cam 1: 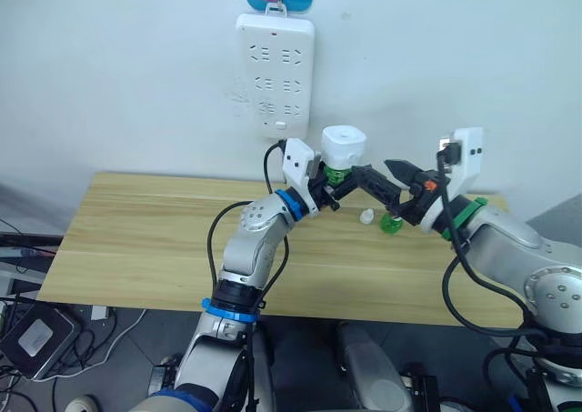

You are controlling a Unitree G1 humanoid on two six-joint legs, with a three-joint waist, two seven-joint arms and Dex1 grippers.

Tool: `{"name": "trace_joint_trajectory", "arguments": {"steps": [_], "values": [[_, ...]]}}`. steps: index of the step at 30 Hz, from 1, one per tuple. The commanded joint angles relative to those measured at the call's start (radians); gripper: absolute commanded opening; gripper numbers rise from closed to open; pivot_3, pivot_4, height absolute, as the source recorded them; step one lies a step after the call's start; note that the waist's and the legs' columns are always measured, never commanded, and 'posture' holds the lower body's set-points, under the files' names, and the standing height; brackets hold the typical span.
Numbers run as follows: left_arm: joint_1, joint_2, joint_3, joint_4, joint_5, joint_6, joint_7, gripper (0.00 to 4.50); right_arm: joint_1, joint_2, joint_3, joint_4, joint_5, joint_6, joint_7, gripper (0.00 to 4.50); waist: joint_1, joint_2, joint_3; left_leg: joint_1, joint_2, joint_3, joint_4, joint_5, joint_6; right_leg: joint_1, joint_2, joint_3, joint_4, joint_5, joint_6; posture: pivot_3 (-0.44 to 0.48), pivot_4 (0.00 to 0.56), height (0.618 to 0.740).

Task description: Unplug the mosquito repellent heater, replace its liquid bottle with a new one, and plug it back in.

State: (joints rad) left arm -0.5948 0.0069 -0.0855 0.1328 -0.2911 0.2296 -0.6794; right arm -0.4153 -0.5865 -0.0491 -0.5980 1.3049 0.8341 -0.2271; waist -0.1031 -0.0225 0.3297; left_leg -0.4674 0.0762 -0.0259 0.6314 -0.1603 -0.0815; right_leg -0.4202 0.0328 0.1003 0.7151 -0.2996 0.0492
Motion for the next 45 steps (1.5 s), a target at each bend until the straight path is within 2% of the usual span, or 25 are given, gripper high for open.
{"name": "trace_joint_trajectory", "arguments": {"steps": [1,9,16,19,21,22,28,29,34,39,41,45], "values": [[-0.012,0.015,-0.035,-0.011,0.027,-0.039,-0.009,2.27,-0.042,0.024,0.032,-0.028,-0.071,0.001,-0.005,4.5,-0.005,0.0,0.0,0.0,0.0,0.0,0.0,0.0,0.0,0.0,0.0,0.0,0.0,0.0,0.0,-0.222,0.268,0.74],[0.001,0.017,-0.058,-0.029,0.043,-0.063,0.013,2.27,-0.13,0.157,0.097,0.049,-0.245,0.005,-0.016,4.5,-0.01,0.0,-0.002,0.0,0.0,-0.001,-0.001,0.0,0.0,0.0,0.0,-0.001,0.0,0.002,-0.002,-0.194,0.262,0.74],[0.02,0.013,-0.069,-0.058,0.041,-0.059,0.04,2.27,-0.134,0.23,0.08,0.074,-0.307,0.029,-0.007,4.5,-0.01,0.0,-0.003,0.0,0.0,-0.001,-0.001,0.0,0.0,0.0,0.0,0.0,0.0,0.002,-0.002,-0.178,0.258,0.74],[0.022,0.012,-0.071,-0.067,0.037,-0.055,0.047,2.27,-0.131,0.244,0.069,0.07,-0.318,0.037,0.003,3.91,-0.01,0.0,-0.003,0.0,0.0,-0.001,-0.001,0.0,0.0,0.0,0.0,-0.001,0.0,0.002,-0.002,-0.178,0.258,0.74],[0.022,0.012,-0.073,-0.068,0.037,-0.056,0.048,2.27,-0.129,0.25,0.064,0.068,-0.322,0.043,0.008,3.2,-0.01,0.0,-0.003,0.0,0.0,-0.001,-0.001,0.0,0.0,0.0,0.0,-0.001,0.0,0.002,-0.002,-0.178,0.258,0.74],[0.023,0.013,-0.074,-0.069,0.035,-0.054,0.048,2.27,-0.128,0.253,0.062,0.066,-0.323,0.045,0.013,3.07,-0.01,0.0,-0.004,0.0,0.0,-0.001,-0.001,0.0,0.0,0.0,0.0,-0.001,0.0,0.002,-0.002,-0.178,0.258,0.74],[0.056,0.059,-0.095,-0.129,0.011,-0.021,-0.01,2.27,-0.111,0.266,0.037,0.063,-0.347,0.037,0.028,3.07,-0.01,0.001,-0.01,0.0,0.0,-0.001,-0.002,0.0,0.0,0.0,0.0,-0.001,0.0,0.002,-0.002,-0.166,0.25,0.74],[0.065,0.077,-0.092,-0.155,-0.008,-0.002,-0.031,3.01,-0.107,0.265,0.032,0.063,-0.353,0.034,0.031,3.07,-0.01,0.002,-0.01,0.0,0.0,-0.001,-0.002,0.0,0.0,0.0,0.0,-0.001,0.0,0.002,-0.002,-0.166,0.25,0.74],[0.132,0.215,-0.056,-0.293,-0.101,0.115,-0.125,4.48,-0.068,0.253,0.005,0.053,-0.383,0.018,0.078,3.07,-0.008,0.002,-0.015,0.0,0.0,-0.001,-0.001,0.001,0.0,0.0,0.0,-0.001,0.001,0.002,-0.002,-0.122,0.244,0.74],[0.19,0.362,0.013,-0.431,-0.245,0.264,-0.199,4.5,-0.022,0.229,-0.019,0.044,-0.405,0.003,0.153,3.07,-0.006,0.002,-0.018,0.001,0.001,-0.001,-0.002,0.001,0.0,0.0,0.0,-0.001,0.001,0.002,-0.003,-0.083,0.243,0.74],[0.192,0.459,0.088,-0.458,-0.3,0.329,-0.225,4.5,-0.019,0.209,-0.017,0.046,-0.398,0.008,0.217,3.07,-0.004,0.002,-0.018,0.001,0.001,-0.001,-0.002,0.001,-0.001,0.0,0.0,-0.001,0.002,0.001,-0.002,-0.074,0.242,0.74],[0.123,0.538,0.223,-0.417,-0.304,0.317,-0.15,4.5,-0.021,0.203,-0.022,0.049,-0.4,0.006,0.27,3.07,0.004,0.002,-0.018,0.001,0.001,-0.001,-0.002,0.002,0.0,0.0,0.0,-0.001,0.002,0.0,0.0,-0.055,0.24,0.74]]}}
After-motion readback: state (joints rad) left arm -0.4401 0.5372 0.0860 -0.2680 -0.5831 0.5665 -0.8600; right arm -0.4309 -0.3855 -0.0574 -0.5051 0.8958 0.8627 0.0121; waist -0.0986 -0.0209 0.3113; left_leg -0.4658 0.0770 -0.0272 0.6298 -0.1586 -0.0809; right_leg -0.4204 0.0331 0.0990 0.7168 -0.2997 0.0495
